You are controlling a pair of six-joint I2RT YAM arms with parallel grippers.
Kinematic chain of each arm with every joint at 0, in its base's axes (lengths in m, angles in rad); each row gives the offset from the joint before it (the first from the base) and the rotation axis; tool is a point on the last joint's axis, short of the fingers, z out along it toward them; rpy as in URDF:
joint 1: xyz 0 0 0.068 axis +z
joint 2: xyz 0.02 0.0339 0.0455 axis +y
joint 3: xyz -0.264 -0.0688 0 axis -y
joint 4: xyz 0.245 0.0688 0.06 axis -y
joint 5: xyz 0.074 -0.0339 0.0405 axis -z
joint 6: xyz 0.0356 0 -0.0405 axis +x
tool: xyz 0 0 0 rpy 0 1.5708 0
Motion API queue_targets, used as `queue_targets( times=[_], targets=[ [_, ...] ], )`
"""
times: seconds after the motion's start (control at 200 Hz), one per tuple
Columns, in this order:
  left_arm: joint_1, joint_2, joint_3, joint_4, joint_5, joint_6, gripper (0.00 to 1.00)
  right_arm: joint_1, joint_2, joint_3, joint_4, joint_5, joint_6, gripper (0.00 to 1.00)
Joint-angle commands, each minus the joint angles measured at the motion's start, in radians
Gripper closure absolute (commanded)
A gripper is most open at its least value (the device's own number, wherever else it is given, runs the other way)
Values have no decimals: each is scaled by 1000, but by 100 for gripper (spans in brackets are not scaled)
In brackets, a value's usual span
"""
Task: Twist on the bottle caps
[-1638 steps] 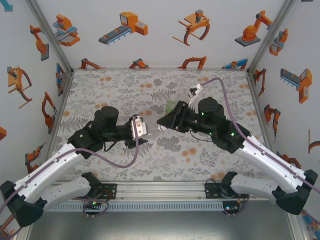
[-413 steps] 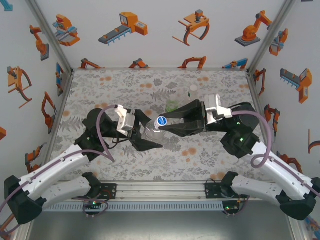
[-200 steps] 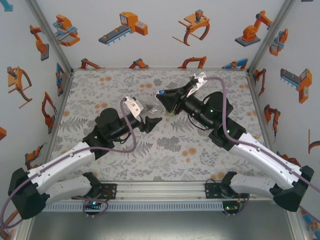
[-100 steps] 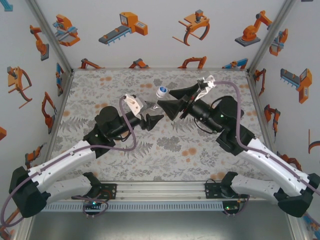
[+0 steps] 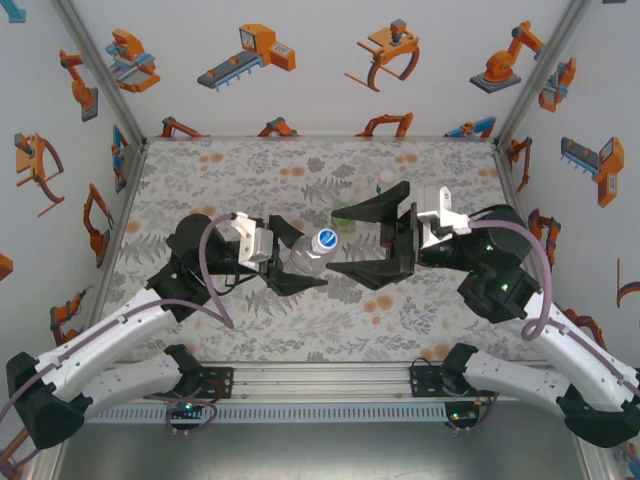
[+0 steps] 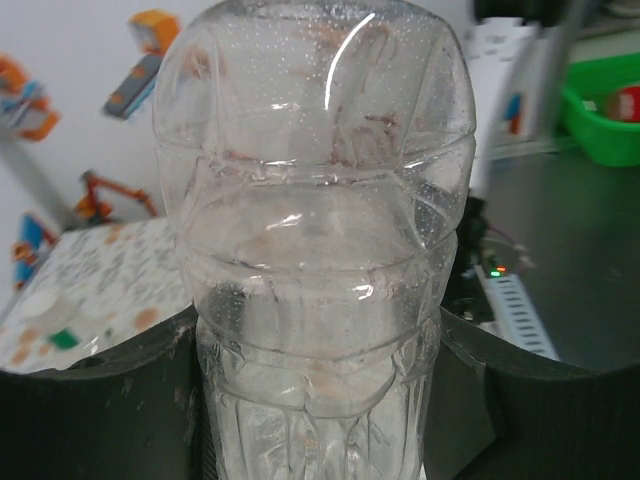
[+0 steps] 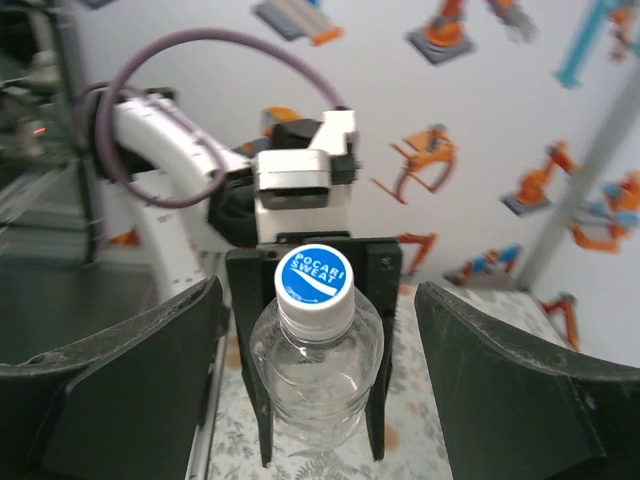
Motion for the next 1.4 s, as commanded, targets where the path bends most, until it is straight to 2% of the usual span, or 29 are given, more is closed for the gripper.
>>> queue_targets(
  times=[0.0,0.13,0.456,0.571,0.766,0.896,0.966,1.126,1.282,1.392],
  targets=[
    [0,-27,35,-57,180,3,100,6,33,38,125,-251,46,32],
    [0,-36,28,-61,200,1,100,6,48,29,181,-264,70,39],
    [0,-32,39,-96,204,29,100,10,106,38,316,-358,208,50],
    [0,-28,38,-90,204,26,100,12,114,39,310,-364,207,51],
    [0,-33,36,-83,205,23,100,11,115,37,304,-363,195,61],
    [0,-34,36,-80,203,23,100,12,109,41,237,-352,143,69],
    [0,-32,35,-80,197,21,100,12,106,42,200,-331,112,69],
    [0,-45,22,-85,86,28,100,12,96,40,99,-245,41,72],
    [0,-72,-13,-64,-131,36,100,12,92,21,56,-140,14,75],
    [0,-76,-37,-31,-276,24,100,12,96,-16,67,5,30,81]
  ],
)
